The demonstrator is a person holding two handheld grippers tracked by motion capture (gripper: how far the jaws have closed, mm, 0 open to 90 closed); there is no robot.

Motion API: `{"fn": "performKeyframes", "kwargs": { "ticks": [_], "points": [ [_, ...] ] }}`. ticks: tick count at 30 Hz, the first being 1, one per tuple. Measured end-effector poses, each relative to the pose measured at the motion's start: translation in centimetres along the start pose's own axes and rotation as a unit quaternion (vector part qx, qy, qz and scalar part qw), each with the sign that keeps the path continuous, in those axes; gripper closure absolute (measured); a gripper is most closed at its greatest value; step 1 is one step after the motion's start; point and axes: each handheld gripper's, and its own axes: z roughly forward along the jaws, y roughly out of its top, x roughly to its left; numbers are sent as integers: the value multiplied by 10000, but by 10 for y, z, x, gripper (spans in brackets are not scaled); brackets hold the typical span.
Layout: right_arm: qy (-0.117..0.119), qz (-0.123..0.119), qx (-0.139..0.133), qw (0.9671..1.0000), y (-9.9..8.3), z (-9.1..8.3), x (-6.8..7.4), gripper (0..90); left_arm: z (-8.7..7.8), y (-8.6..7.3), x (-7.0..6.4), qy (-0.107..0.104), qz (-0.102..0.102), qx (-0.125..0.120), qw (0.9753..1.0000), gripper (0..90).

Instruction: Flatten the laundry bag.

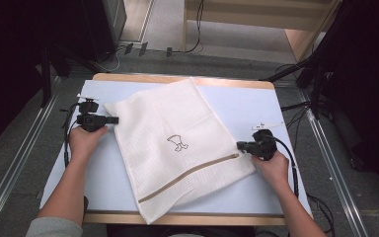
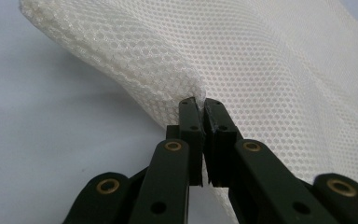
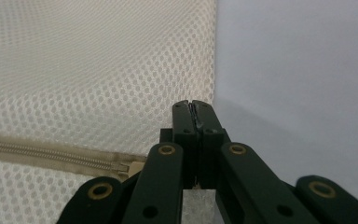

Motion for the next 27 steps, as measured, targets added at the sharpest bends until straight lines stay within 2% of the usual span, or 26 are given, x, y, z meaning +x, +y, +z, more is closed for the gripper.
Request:
{"fn": "performKeyframes", "kwargs": {
  "ticks": [2,4,7,9,11,12,13,14,18,21,25,27],
  "points": [
    [12,-89,85,9999,-4,-4,5,900,1,1,2,-43,-40,-6,10000,877],
    [-93,-273,125,9995,-5,-6,10,889,2,2,3,-94,-95,18,9999,866],
    [-164,-354,95,9992,-4,-8,11,856,3,2,1,-132,-110,34,9998,842],
    [-174,-370,-14,9992,-2,-10,11,809,1,1,0,-114,-46,9,9999,764],
    [-140,-406,-153,9990,-1,-11,11,738,0,0,-1,-93,-33,51,9999,637],
    [-156,-455,-230,9986,1,-12,10,684,1,-1,-2,-19,-37,66,10000,564],
    [-176,-469,-281,9983,2,-12,10,638,1,-3,-4,123,66,108,9998,523],
    [-197,-476,-319,9982,3,-11,9,581,1,-6,-6,170,130,112,9997,480],
    [-77,-318,-280,9991,7,-4,2,508,-8,-12,-12,186,216,69,9996,445],
    [-42,-369,-285,9989,11,2,1,488,-17,-19,-17,123,236,-19,9996,438],
    [64,-394,-274,9988,17,8,3,491,-22,-30,-23,96,249,106,9996,440],
    [83,-434,-223,9988,20,12,4,491,-24,-36,-25,51,189,148,9997,442]
  ]
}}
